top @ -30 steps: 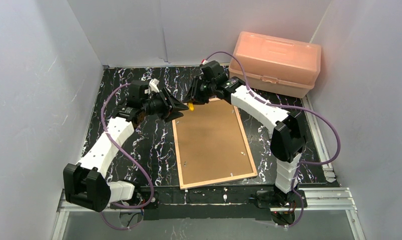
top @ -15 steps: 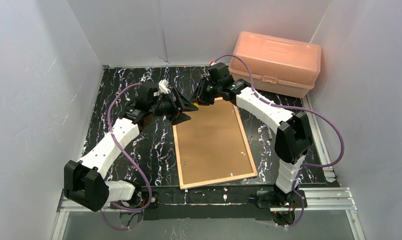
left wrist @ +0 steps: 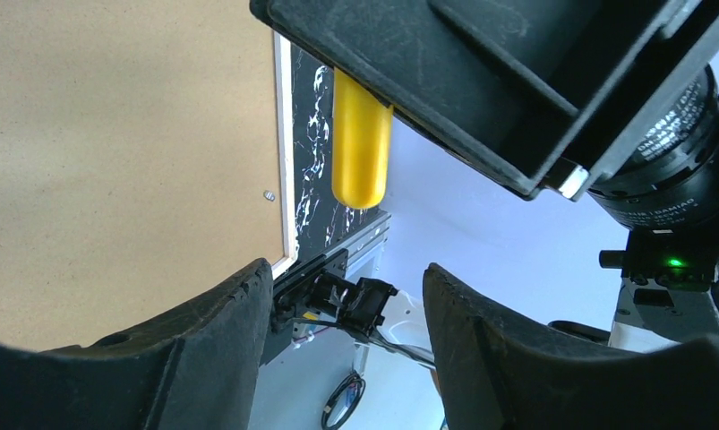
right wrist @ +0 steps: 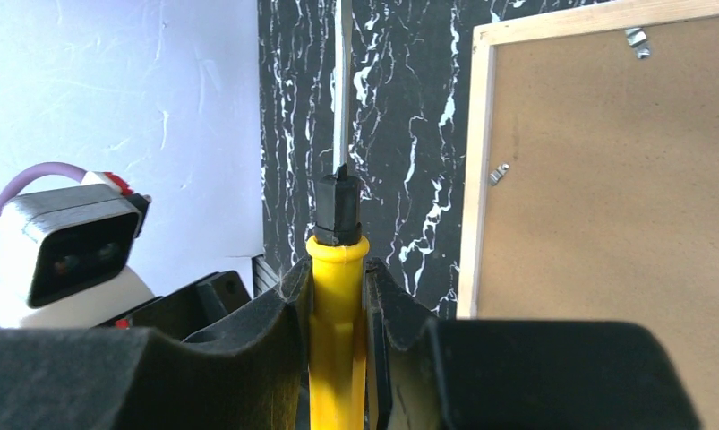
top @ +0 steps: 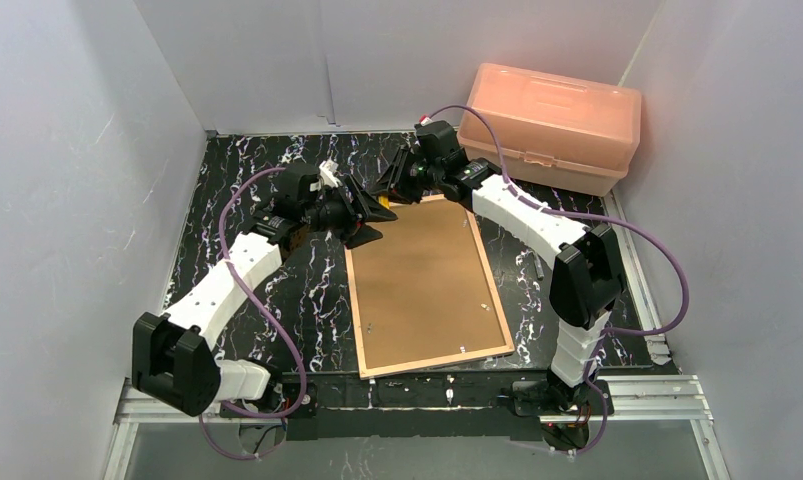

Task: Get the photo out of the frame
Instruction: Adjust the screwdriver.

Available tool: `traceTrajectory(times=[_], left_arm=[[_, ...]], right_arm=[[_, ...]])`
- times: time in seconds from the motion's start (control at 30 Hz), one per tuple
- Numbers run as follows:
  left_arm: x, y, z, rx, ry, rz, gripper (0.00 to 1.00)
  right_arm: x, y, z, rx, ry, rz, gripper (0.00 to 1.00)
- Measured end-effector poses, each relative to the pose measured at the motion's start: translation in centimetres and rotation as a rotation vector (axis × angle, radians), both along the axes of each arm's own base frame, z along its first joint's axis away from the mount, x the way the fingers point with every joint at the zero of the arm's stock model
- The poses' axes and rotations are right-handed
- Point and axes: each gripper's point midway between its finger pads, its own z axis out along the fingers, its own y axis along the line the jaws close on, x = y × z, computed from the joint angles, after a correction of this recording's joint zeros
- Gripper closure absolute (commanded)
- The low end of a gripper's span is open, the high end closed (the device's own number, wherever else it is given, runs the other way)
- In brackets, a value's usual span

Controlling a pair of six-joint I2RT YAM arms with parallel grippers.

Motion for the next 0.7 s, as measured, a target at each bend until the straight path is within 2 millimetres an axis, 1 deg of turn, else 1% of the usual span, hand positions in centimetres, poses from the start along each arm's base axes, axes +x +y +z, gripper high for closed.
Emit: traceTrajectory(times=[0.07,0.17,0.2,0.37,0.5,0.63,0.7], left_arm=[[0.0,0.0,-0.1,0.001,0.003,0.0,0.44],[0.1,-0.1,-0.1,0.0,0.006,0.001,0.53],[0.1,-0.1,-0.1,-0.001,0.005,0.001,0.55],[0.3,-0.2,0.1,-0.011,0.0,0.006,0.62],[0.5,-0.3,0.2,-0.019,-0.001,0.009,0.7],[0.6,-0.3,-0.2,-0.017,0.02,0.013,0.86],[0.5,-0.3,-0.3,-0.015,0.027,0.014,0.91]], right_arm=[[-0.1,0.3,0.3,0.015,0.0,0.003,0.99],[-0.4,0.6,0.4,0.032,0.006,0.013,0.99],[-0.5,0.8,0.3,0.037,0.011,0.017,0.99],[-1.5,1.1,-0.3,0.044,0.047,0.039,0.99],[-2.1,1.0,-0.8,0.045,0.068,0.045,0.99],[-2.4,0.9,-0.7,0.058,0.074,0.05,0.99],[-2.5,1.0,-0.4,0.067,0.069,0.055,0.99]])
